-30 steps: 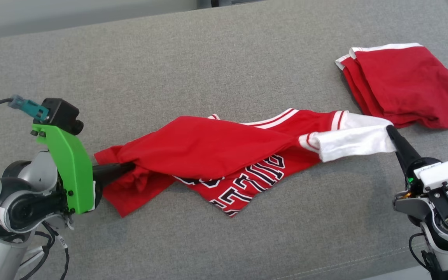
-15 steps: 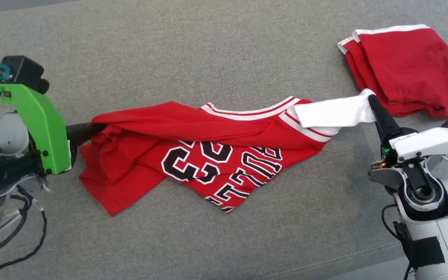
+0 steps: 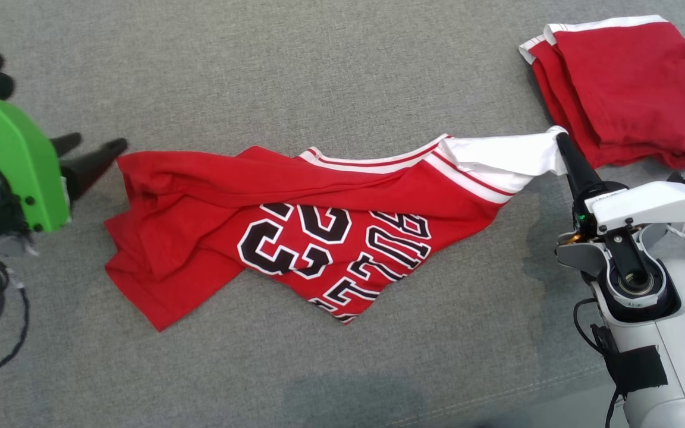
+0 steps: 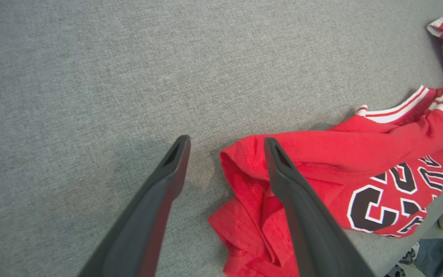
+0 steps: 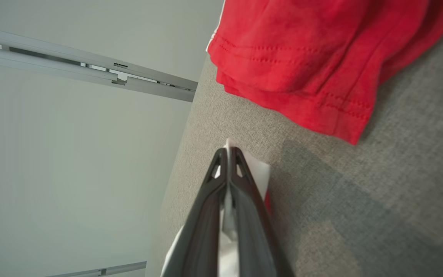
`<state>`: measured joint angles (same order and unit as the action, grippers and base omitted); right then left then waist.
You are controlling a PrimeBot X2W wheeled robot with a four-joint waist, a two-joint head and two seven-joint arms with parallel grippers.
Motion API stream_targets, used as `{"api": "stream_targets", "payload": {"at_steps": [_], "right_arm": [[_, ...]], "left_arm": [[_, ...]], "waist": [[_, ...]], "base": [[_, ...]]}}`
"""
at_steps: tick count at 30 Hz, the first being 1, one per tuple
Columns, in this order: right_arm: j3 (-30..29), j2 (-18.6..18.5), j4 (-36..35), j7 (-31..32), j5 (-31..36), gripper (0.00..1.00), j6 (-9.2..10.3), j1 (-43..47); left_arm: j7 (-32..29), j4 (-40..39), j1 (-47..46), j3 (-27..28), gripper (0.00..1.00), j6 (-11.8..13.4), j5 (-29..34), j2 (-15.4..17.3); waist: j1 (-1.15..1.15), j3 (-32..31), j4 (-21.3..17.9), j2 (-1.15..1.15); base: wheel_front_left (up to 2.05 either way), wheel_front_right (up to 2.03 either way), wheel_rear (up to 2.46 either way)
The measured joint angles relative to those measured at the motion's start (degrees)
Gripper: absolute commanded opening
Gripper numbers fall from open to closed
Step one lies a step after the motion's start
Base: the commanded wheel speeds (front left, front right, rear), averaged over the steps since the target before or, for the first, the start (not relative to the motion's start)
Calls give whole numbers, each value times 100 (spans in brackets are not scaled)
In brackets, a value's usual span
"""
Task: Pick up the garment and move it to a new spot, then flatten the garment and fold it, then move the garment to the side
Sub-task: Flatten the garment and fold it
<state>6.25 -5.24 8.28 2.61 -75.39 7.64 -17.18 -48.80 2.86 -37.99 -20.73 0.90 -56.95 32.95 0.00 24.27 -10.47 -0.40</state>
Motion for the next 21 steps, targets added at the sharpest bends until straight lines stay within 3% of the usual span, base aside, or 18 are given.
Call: {"api": "stream_targets", "payload": {"at_steps": [5,8,13,16,21], "right_arm": [[-16,1,111,-4,36,0,0,-28],[0,23,165,-4,45,0,0,-71],[-8,34,211,-4,81,0,0,-114],[-62,60,250,-7,80,0,0,-110],[-196,91,296,-65,53,0,0,-87]], "left_arm": [[-56,-187,52,-191,100,-309,-237,-104],[-7,-449,90,-250,98,-586,-180,54],[301,-1001,300,-382,100,-731,264,415],[631,-1482,415,-617,100,-776,887,508],[1365,-1851,779,-891,100,-794,1697,441]], "waist": [[0,-9,91,0],[0,-31,112,0],[0,-56,137,0],[0,-64,156,0],[0,-91,240,0]], "base": [[0,0,0],[0,0,0],[0,0,0],[0,0,0],[0,0,0]]}}
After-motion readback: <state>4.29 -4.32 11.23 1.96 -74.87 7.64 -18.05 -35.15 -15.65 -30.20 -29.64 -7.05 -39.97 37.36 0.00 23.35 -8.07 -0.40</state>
